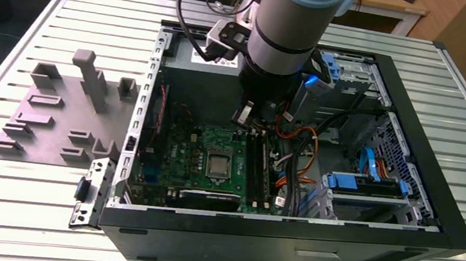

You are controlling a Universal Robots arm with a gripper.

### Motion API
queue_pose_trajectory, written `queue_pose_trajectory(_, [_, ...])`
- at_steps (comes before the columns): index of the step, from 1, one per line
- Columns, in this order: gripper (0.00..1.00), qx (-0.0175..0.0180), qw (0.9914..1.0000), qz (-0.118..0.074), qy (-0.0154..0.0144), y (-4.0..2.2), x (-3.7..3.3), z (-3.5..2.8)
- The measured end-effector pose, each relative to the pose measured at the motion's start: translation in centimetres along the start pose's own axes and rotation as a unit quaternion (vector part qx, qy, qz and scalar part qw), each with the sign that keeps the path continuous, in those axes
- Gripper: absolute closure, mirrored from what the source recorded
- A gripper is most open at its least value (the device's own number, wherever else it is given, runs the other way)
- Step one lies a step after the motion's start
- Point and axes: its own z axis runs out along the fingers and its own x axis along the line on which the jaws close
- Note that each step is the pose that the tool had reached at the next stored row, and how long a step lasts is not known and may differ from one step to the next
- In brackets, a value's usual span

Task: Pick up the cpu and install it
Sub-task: 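Install the first cpu locking lever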

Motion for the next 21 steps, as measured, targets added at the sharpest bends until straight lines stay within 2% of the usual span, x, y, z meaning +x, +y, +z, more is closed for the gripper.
queue_pose_trajectory(12, [0.89,-0.0005,1.0,-0.001,-0.0007,0.01,0.03,0.16])
queue_pose_trajectory(21, [0.89,-0.0012,0.99997,-0.007,-0.0001,-0.2,0.6,0.09])
